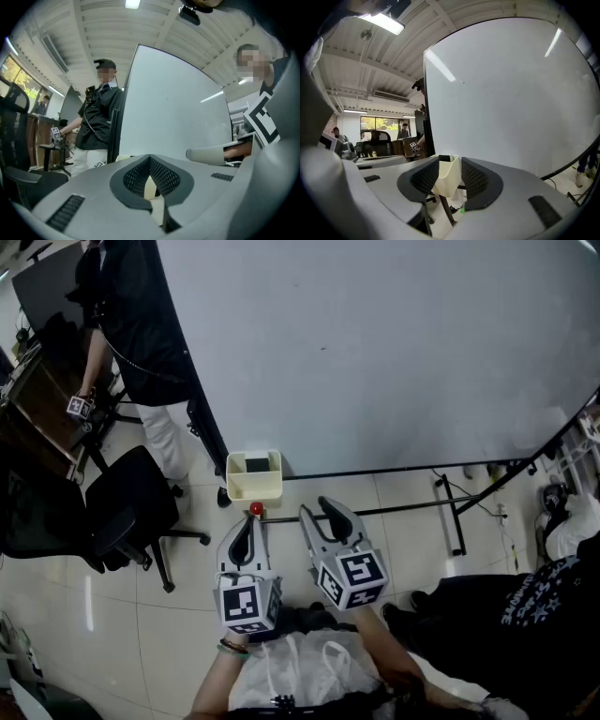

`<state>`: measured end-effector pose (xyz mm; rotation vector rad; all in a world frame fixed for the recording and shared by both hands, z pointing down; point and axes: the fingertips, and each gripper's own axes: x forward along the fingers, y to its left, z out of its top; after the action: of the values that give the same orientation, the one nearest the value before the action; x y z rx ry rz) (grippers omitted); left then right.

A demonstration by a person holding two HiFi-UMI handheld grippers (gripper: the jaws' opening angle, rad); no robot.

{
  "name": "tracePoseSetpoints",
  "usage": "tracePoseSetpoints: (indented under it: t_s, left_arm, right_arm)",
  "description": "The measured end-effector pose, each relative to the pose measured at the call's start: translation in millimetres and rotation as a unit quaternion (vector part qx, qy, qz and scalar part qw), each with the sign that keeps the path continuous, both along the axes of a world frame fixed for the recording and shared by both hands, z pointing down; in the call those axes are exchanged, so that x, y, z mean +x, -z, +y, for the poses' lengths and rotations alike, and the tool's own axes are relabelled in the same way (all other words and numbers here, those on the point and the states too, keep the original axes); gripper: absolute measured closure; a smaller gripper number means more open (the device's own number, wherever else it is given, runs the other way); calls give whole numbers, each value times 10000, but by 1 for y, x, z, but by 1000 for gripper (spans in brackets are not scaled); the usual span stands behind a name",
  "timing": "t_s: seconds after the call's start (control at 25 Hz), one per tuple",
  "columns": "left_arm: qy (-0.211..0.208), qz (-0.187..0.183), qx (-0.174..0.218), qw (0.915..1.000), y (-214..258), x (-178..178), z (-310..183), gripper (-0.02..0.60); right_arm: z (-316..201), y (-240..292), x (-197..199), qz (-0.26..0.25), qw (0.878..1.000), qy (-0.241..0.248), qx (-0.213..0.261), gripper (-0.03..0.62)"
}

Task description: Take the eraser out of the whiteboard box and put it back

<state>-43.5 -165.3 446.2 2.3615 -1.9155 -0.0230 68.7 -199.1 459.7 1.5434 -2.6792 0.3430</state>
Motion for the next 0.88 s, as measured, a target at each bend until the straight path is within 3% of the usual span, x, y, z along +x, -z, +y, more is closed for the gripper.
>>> tracePoseSetpoints:
  t_s: [0.2,0.6,0.76,0.88]
  left_arm:
    - [-134,-304,-8,9994,-10,-3,4,580]
    - [128,-180,-56,9997,-5,-30,11,580]
    - [221,-359,-41,9991,-8,-53,15,580]
    - [413,-189,-58,9990,-5,-68,14,580]
  right_arm:
    - [2,0,-1,26,10000,-12,-20,418]
    - [-5,-2,-27,90,9998,128,-87,416]
    - [-16,0,-49,161,9996,200,-63,416]
    - [-29,1,-65,282,9994,192,-33,413]
